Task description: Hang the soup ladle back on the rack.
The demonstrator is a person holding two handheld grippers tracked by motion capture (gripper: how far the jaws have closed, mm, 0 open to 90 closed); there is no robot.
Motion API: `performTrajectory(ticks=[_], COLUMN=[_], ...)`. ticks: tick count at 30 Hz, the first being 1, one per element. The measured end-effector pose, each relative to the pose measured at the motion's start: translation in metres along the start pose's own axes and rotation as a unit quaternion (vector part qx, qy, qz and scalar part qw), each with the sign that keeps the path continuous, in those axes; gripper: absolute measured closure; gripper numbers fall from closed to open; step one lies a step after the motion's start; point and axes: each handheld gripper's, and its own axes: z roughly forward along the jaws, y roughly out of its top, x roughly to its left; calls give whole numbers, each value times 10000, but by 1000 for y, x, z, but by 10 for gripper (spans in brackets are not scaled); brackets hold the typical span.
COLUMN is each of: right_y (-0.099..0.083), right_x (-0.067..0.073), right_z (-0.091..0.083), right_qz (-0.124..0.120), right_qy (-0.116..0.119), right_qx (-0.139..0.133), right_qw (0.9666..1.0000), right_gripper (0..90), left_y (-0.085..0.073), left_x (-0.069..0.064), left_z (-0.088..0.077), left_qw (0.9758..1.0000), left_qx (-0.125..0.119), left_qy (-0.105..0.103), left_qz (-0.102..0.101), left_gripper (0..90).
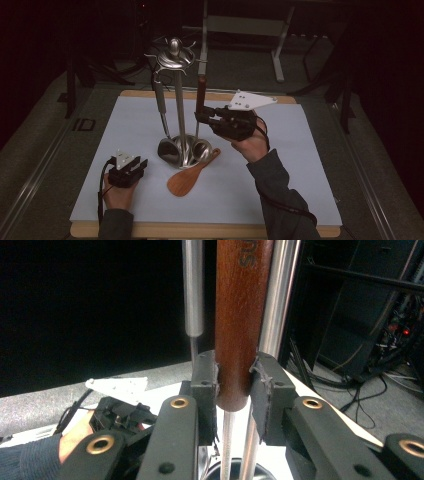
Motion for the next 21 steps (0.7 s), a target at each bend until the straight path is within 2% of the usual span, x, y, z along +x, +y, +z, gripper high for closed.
performTrajectory(ticks=[5,13,21], right_y=[8,18,24], right_x=[-1,5,8], right_z=[4,13,18], right_qz=[-49,-132,-93], right_qy=[54,-3,-200], right_qx=[-25,67,135], right_qw=[10000,9999,9997], right_gripper=[740,740,740], left_y=[0,0,0], left_x=[0,0,0], left_z=[0,0,0], left_qw=[10000,10000,10000], left_qx=[2,0,-21], left_qy=[-3,-3,-15], left_qz=[-8,-9,-15], left_gripper=[669,669,669])
